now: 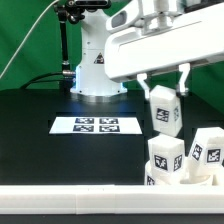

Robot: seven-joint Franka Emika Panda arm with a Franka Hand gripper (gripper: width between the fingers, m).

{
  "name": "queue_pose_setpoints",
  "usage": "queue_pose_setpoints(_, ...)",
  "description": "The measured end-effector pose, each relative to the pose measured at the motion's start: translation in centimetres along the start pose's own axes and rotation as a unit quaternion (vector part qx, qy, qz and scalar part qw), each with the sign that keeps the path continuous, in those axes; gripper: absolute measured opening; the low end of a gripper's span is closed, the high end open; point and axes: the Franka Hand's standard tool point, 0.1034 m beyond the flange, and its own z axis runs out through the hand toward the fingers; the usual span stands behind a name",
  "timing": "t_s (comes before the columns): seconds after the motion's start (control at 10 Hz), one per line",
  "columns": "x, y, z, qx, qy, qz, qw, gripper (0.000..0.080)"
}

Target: Assemble stool

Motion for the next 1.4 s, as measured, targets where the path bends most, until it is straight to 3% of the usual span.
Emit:
queue_pose_setpoints(0.3, 0.1, 0.0, 0.1, 0.003, 0.019, -0.004, 1.0, 0.0336)
queue_pose_setpoints(0.4, -0.2, -0.3, 0.1, 0.009, 0.058, -0.009, 0.998, 0.0336)
queue_pose_setpoints(0.5, -1.4, -0.6, 0.6, 0.005, 0.05, -0.009, 0.999, 0.0336)
queue_pose_setpoints(0.8, -1.0, -0.8, 0.6, 0.005, 0.041, -0.011, 0.999, 0.0336)
queue_pose_setpoints(1.1, 0.4, 0.3, 1.1, -0.004, 0.045, -0.026, 0.999, 0.0336)
queue_pose_setpoints(1.4, 0.1, -0.2, 1.1, -0.001, 0.039, -0.028, 0.999, 0.0336)
